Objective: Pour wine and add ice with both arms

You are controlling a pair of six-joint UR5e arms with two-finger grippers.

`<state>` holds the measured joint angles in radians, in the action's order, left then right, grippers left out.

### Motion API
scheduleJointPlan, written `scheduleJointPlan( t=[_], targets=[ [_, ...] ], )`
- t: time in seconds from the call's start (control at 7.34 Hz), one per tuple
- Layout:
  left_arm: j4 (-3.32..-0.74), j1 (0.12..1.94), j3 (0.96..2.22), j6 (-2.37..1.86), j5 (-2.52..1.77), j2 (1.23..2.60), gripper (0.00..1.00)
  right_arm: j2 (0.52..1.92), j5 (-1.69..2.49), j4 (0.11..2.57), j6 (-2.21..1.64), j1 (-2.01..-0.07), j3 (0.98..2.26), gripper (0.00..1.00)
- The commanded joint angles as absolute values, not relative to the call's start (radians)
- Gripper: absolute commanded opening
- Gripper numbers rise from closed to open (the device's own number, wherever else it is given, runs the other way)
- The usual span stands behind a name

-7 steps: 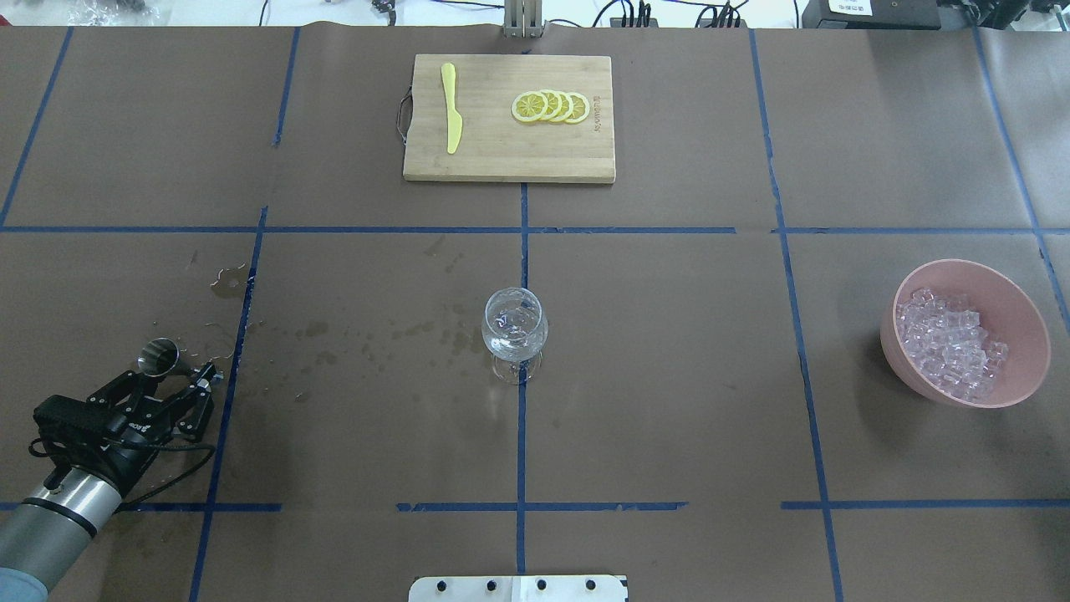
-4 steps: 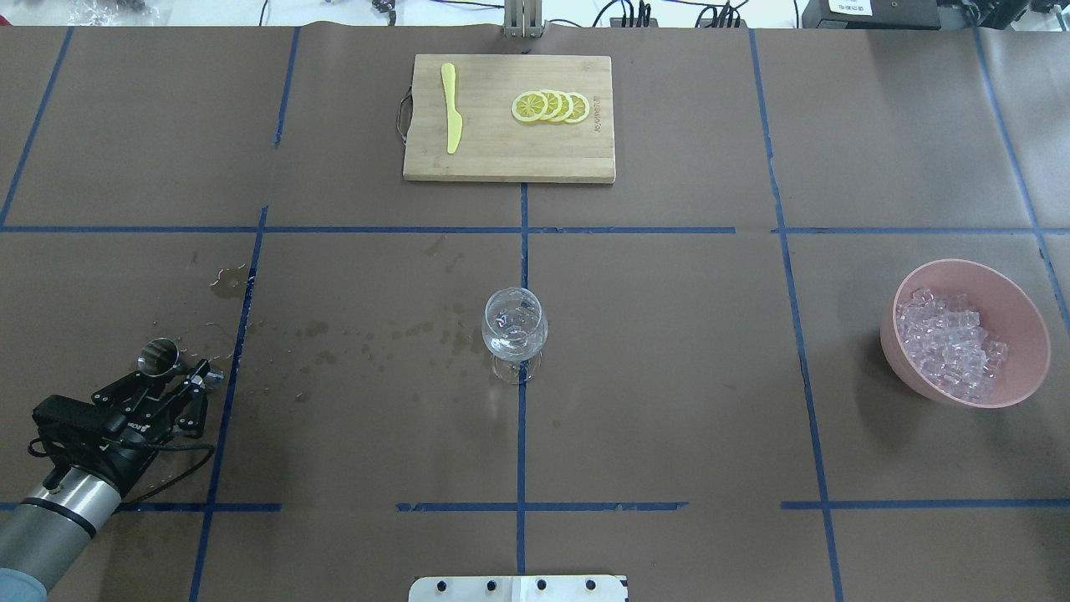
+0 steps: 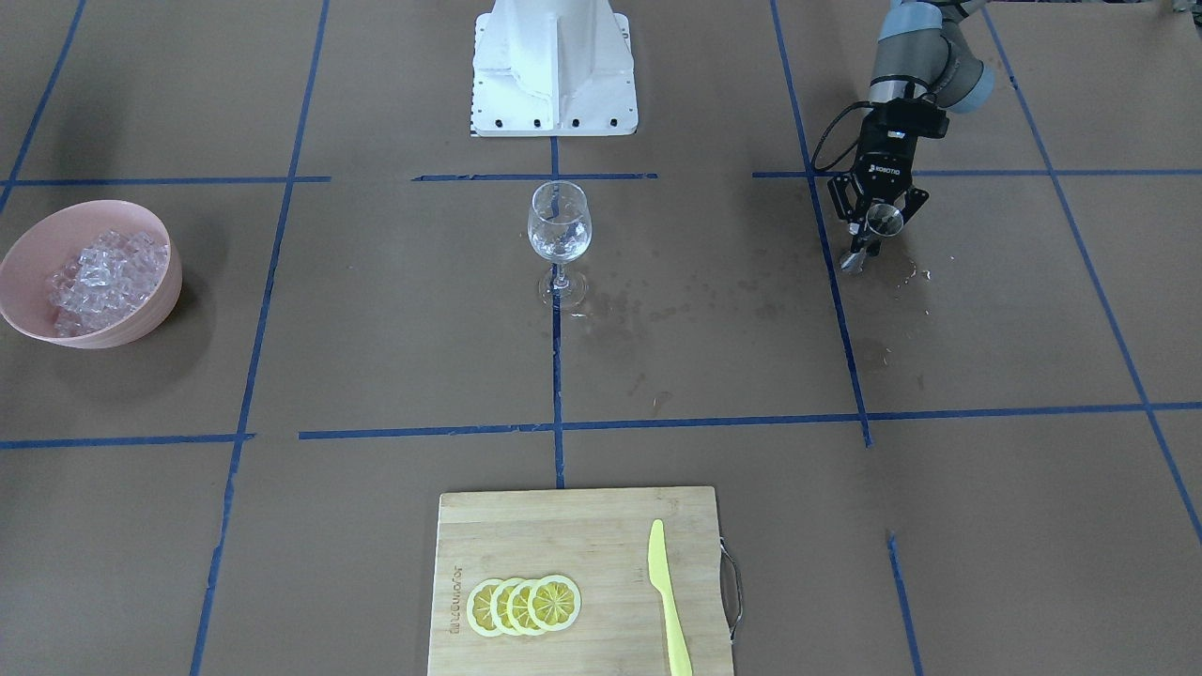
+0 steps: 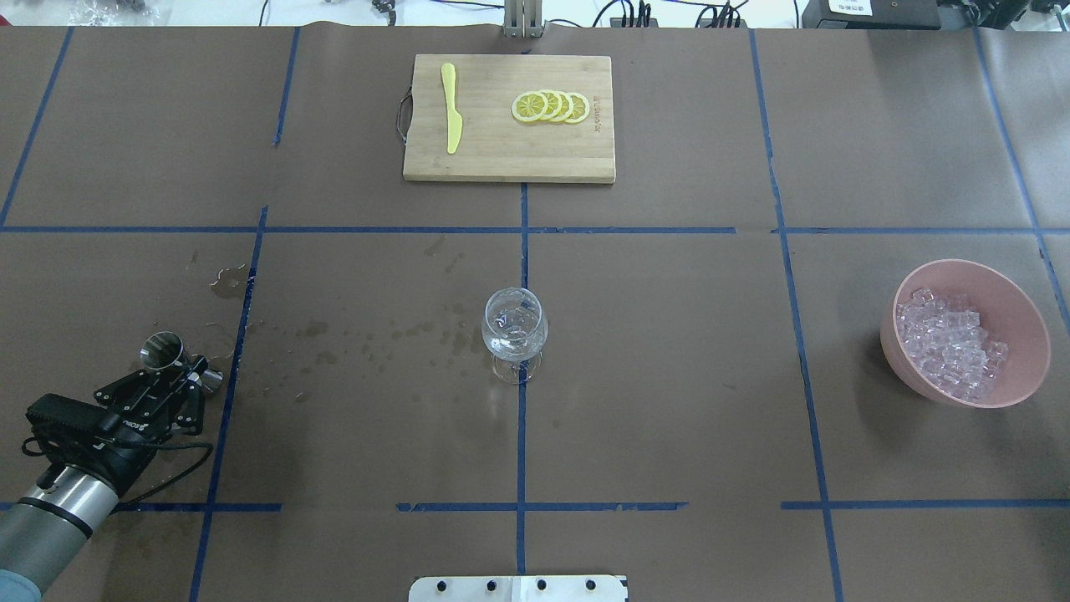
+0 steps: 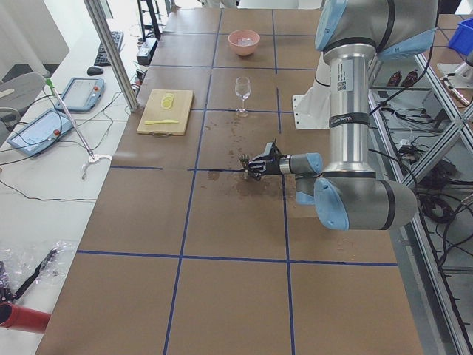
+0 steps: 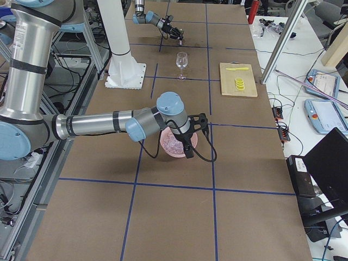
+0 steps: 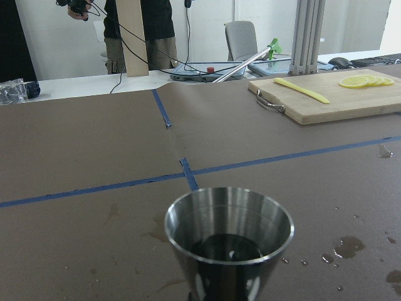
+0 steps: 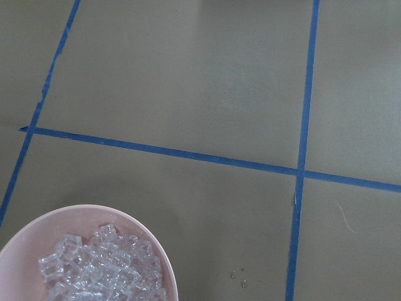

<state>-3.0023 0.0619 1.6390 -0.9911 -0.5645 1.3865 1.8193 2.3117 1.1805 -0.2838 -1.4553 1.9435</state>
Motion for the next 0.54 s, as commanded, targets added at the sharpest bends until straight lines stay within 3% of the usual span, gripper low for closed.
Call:
scheduleJointPlan(
  t=[0.0,0.41],
  targets=[
    [-3.104,0.063,1.638,-0.950,-0.566,1.385,0.00,1.819,2.312,1.181,-0.284,-1.456,1.944,1.00],
    [-3.109,0.063,1.706,-0.688,-0.574,1.477,0.00,1.821,2.312,1.181,-0.284,-1.456,1.944,1.00]
  ],
)
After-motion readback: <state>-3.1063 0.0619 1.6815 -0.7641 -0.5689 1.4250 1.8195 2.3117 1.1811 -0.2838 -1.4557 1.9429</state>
